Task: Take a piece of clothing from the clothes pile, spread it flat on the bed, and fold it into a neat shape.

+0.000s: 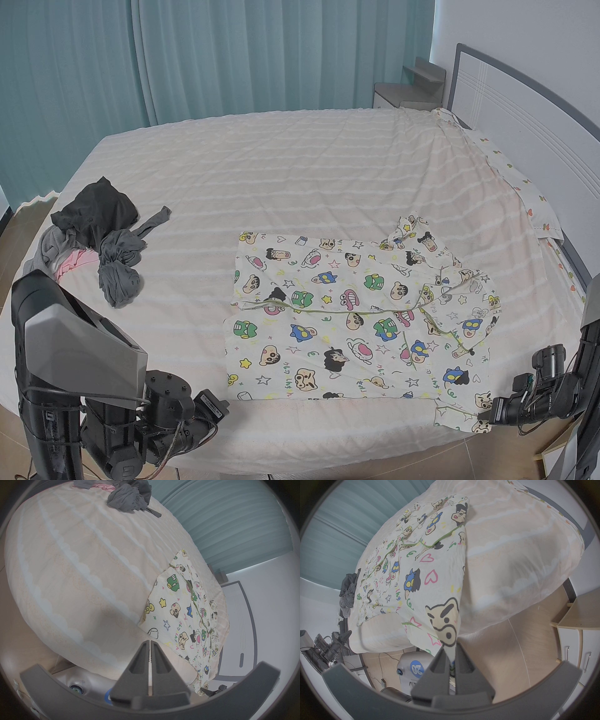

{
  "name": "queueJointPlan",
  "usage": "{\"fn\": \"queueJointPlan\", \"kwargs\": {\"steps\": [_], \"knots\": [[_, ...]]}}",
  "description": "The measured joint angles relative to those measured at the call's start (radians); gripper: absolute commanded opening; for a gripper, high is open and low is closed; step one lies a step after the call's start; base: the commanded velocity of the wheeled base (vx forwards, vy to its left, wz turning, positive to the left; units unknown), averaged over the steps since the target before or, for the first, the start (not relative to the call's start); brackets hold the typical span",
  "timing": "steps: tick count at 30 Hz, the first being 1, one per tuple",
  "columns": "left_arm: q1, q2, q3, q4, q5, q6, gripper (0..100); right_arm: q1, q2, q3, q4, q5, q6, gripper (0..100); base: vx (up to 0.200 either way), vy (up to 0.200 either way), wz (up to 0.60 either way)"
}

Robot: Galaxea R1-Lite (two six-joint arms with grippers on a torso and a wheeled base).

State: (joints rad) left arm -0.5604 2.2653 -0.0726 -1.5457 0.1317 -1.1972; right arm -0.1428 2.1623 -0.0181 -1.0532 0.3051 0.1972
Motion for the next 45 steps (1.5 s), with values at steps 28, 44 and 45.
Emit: {"fn": "queueJointPlan", "kwargs": {"steps": [28,44,45], "knots": [[-0.027,0.061,-0.05,-0.002,0.044,0.072,100,-0.029,0.016,0.0,0.049,0.0,-0.049,0,0.0,0.0,0.0],[-0.019,0.109,-0.192,0.05,0.044,0.158,100,-0.02,0.011,0.0,0.045,0.006,-0.048,0,0.0,0.0,0.0],[-0.019,0.113,-0.203,0.062,0.044,0.161,100,-0.019,0.011,0.0,0.045,0.007,-0.048,0,0.0,0.0,0.0]]}}
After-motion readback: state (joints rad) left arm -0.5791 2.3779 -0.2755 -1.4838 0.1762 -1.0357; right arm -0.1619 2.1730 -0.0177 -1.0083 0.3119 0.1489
